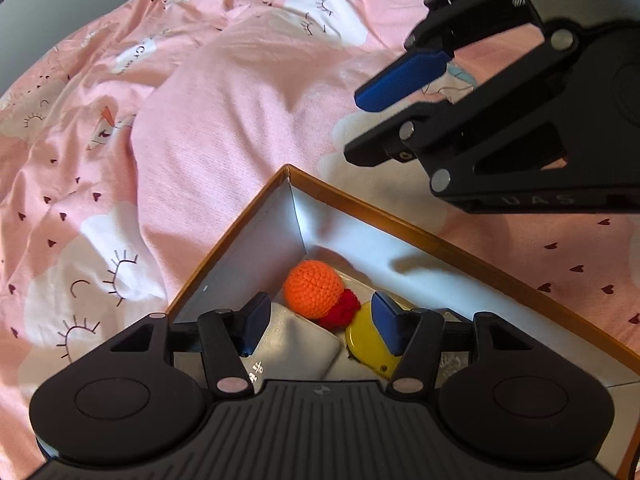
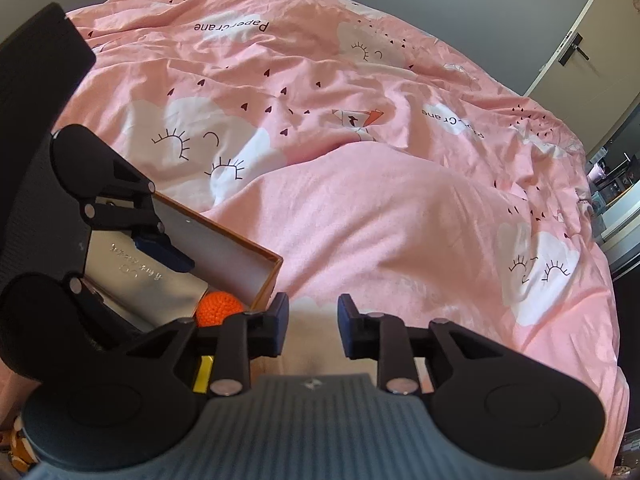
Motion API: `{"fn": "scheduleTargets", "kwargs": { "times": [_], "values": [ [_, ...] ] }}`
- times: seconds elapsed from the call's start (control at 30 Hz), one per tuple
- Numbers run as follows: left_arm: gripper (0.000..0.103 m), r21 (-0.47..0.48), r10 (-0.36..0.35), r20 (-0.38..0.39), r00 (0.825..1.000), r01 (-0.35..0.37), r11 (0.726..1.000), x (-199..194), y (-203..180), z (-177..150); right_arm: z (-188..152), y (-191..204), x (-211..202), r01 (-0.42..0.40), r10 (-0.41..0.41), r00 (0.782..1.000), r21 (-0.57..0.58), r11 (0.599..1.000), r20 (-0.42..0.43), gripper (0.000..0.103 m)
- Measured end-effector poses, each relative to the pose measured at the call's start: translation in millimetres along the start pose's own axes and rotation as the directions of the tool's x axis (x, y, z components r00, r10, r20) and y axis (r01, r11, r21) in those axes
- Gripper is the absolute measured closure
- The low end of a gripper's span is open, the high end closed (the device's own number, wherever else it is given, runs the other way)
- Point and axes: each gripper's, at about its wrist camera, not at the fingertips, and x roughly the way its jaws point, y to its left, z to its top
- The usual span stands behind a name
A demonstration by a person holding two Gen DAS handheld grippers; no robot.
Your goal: Organize objects
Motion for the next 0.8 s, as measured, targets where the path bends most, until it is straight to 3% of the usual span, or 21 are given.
{"fn": "scheduleTargets", "kwargs": {
  "times": [0.27,0.47,0.5,0.57,0.8],
  "values": [
    [0.035,-0.079,0.096,0.1,0.99,-0.089,0.993,-74.0,-0.2,-19.8,-8.3,18.5,-47.3,-0.029,0.027,0.999,0.036,0.999,0.044,0.06],
    [0.031,-0.191,0.206,0.181,0.962,-0.171,0.967,-137.1,-7.3,-43.9,-19.3,49.9,-94.4,-0.083,0.078,0.991,0.042,0.996,0.106,0.056],
    [0.031,-0.211,0.227,0.186,0.956,-0.186,0.96,-146.6,-10.4,-49.3,-21.3,56.2,-102.0,-0.091,0.085,0.989,0.045,0.995,0.117,0.045],
    [0.03,-0.259,0.27,0.189,0.944,-0.217,0.941,-163.7,-16.6,-60.2,-26.2,69.9,-118.0,-0.107,0.097,0.984,0.063,0.992,0.149,0.036],
    [0.023,-0.403,0.413,0.198,0.889,-0.31,0.861,-214.9,-39.9,-103.6,-44.5,112.6,-161.3,-0.173,0.138,0.961,0.128,0.977,0.24,0.033]
  ]
}}
